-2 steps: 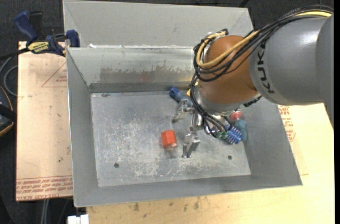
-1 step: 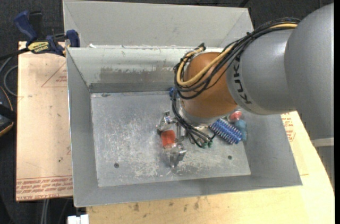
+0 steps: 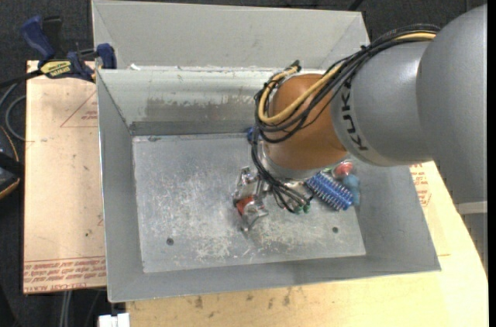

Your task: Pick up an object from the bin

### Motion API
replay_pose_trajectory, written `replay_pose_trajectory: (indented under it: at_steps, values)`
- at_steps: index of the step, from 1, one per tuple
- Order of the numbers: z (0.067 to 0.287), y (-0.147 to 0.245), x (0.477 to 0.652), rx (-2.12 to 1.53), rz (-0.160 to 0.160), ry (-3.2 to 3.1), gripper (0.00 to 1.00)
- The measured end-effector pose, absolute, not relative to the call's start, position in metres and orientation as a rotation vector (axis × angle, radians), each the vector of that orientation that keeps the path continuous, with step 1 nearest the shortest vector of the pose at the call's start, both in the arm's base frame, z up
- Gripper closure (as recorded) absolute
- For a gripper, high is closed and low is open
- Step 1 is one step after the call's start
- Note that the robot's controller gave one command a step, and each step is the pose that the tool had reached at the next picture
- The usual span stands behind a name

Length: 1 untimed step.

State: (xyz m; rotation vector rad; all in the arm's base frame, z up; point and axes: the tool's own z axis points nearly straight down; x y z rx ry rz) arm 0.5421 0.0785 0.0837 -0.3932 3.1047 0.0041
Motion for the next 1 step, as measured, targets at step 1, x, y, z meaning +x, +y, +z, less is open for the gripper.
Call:
replay_pose_trajectory:
  at_steps: [1]
  values:
    - [0.2216,0.077,0.5409,-0.462,0.001,3.096,1.0]
